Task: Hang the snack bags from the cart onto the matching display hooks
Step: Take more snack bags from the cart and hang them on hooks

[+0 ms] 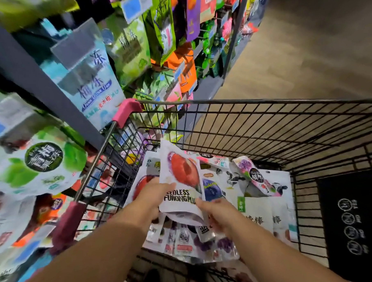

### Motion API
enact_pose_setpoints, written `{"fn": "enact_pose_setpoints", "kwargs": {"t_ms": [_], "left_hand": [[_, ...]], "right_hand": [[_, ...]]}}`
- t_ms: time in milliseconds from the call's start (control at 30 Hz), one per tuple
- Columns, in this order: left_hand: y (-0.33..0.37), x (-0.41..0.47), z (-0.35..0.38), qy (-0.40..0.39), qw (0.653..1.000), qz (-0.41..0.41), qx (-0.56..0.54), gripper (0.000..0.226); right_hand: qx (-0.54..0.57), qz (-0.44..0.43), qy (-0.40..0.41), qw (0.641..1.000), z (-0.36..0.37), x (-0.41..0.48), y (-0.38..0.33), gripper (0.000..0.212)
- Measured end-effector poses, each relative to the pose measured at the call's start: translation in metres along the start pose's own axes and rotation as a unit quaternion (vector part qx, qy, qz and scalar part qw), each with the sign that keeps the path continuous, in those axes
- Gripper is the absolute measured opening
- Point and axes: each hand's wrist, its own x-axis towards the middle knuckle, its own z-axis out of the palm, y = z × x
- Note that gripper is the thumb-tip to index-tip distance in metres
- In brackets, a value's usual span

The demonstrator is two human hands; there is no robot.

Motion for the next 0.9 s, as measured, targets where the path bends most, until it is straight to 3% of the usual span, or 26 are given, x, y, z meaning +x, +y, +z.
{"fn": "enact_pose_setpoints", "kwargs": {"t_ms": [100, 267, 367, 500, 600, 833, 900], "left_hand": [[0.013, -0.025, -0.020, -0.021, 0.999, 0.037, -0.021, 0.024], [0.040, -0.078, -0.055, -0.034, 0.990, 0.134, -0.002, 0.017], [0.057, -0.112, -0.076, -0.020, 0.980, 0.200, -0.006, 0.024], [0.085, -0.156, -0.103, 0.004, 0.968, 0.249, -0.025, 0.014], [0.104, -0.193, -0.123, 0.002, 0.953, 0.301, -0.019, 0.041], [0.126, -0.260, -0.160, -0.066, 0.915, 0.395, -0.042, 0.047], [0.125, -0.279, -0.169, -0.057, 0.907, 0.414, -0.040, 0.056]], "right_hand": [[0.015, -0.041, 0.007, 0.999, 0.012, -0.007, -0.012, 0.067], [0.153, -0.104, -0.137, 0.973, 0.037, -0.027, -0.043, 0.047], [0.137, -0.183, -0.168, 0.959, 0.049, -0.051, -0.069, 0.046], [0.113, -0.274, -0.225, 0.928, 0.072, -0.098, -0.109, 0.051], [0.088, -0.324, -0.258, 0.906, 0.087, -0.135, -0.132, 0.041], [0.042, -0.428, -0.287, 0.856, 0.113, -0.196, -0.159, 0.085], [0.022, -0.465, -0.315, 0.827, 0.121, -0.219, -0.163, 0.065]]}}
